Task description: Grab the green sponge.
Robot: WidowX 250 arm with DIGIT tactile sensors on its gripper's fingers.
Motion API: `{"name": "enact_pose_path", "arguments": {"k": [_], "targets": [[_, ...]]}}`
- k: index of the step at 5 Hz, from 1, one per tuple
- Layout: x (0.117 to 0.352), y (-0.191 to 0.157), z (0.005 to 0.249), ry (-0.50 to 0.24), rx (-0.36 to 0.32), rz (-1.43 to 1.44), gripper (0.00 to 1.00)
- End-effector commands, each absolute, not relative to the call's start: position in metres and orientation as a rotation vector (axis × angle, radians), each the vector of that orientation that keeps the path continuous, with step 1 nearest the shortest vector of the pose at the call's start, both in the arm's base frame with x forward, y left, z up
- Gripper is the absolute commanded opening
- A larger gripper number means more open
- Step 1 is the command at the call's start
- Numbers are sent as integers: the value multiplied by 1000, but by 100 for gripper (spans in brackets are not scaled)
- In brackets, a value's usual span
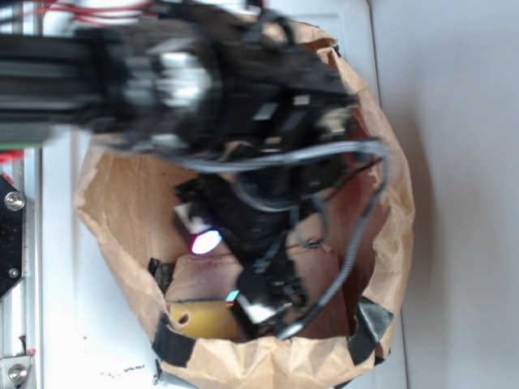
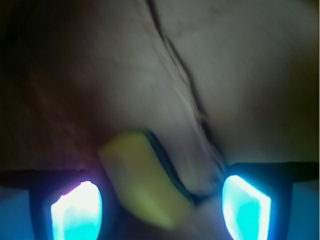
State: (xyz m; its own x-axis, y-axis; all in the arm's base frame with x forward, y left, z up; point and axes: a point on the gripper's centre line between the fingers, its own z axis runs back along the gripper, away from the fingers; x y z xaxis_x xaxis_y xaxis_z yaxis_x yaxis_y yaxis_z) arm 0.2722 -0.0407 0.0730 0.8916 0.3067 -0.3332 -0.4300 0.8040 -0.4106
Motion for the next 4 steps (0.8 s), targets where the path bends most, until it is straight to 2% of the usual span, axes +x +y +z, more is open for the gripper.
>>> {"name": "enact_pose_path", "arguments": {"k": [1, 2, 3, 4], "targets": [[339, -55, 77, 249, -495, 312, 100], [329, -58, 76, 263, -480, 264, 100], [332, -57, 76, 273, -453, 199, 100], [332, -57, 76, 273, -453, 199, 100]]}}
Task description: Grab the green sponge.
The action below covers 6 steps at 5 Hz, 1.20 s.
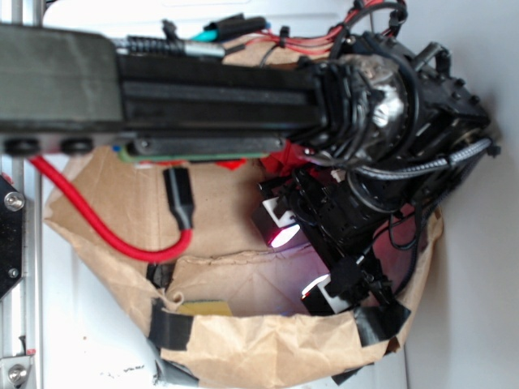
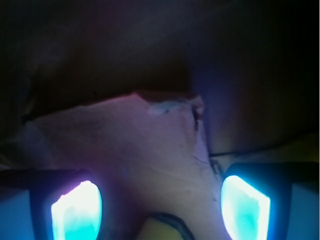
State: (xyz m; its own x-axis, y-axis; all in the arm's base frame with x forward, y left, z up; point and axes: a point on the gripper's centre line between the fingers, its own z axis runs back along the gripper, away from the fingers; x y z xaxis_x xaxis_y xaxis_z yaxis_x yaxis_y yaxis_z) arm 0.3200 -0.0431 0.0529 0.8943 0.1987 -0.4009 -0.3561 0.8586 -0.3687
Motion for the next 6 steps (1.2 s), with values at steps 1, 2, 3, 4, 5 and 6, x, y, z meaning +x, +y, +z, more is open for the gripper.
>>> {"name": "enact_pose_path", "arguments": {"k": [1, 2, 3, 4, 5, 6], "targets": [[332, -57, 76, 273, -453, 199, 100], [332, -57, 76, 273, -453, 199, 100], [332, -57, 76, 273, -453, 199, 100], [332, -57, 76, 273, -453, 199, 100], [315, -56, 78, 283, -441, 156, 100], [297, -55, 85, 284, -445, 116, 100]]}}
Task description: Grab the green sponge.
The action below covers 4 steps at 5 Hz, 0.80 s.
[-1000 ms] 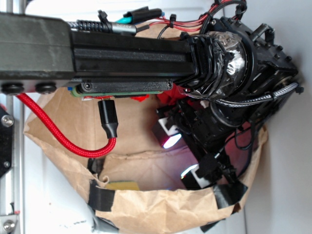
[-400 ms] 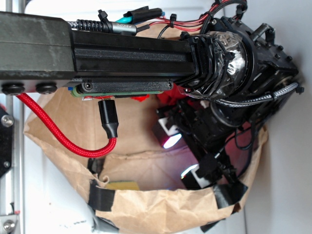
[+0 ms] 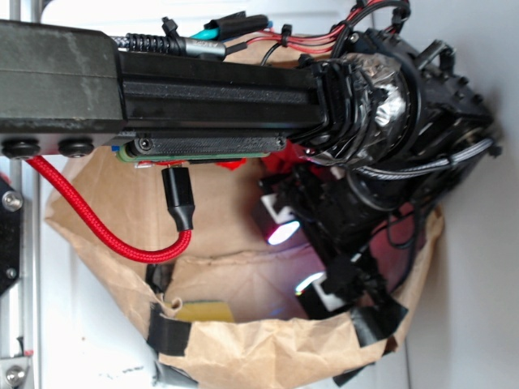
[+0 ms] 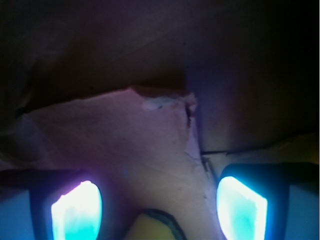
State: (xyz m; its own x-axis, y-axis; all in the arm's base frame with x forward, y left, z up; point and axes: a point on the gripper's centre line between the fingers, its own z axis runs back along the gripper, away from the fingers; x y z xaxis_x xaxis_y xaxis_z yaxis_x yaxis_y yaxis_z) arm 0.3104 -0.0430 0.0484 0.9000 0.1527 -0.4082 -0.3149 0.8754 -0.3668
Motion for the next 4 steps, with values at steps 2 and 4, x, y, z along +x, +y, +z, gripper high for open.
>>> {"name": "enact_pose_path", "arguments": {"k": [2, 4], "targets": [[280, -54, 92, 282, -450, 76, 100], [269, -52, 85, 291, -427, 59, 100]]}}
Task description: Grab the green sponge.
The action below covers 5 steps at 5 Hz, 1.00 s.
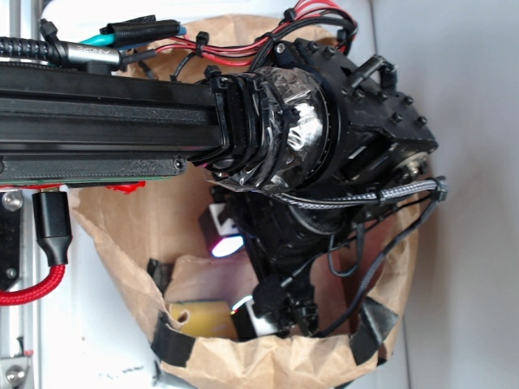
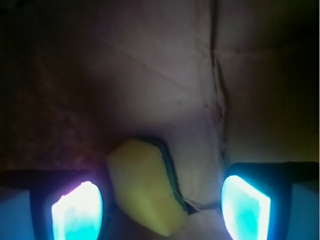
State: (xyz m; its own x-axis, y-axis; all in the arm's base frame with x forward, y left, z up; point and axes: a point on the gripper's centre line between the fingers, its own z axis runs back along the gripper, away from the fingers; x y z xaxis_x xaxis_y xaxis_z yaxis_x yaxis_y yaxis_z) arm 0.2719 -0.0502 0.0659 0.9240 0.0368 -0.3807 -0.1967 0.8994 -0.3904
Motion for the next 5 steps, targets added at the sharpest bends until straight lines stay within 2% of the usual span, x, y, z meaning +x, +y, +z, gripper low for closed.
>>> {"name": "enact_pose_path", "arguments": {"k": [1, 5], "targets": [[266, -51, 84, 291, -430, 49, 100], [256, -58, 66, 271, -482, -12, 100]]}}
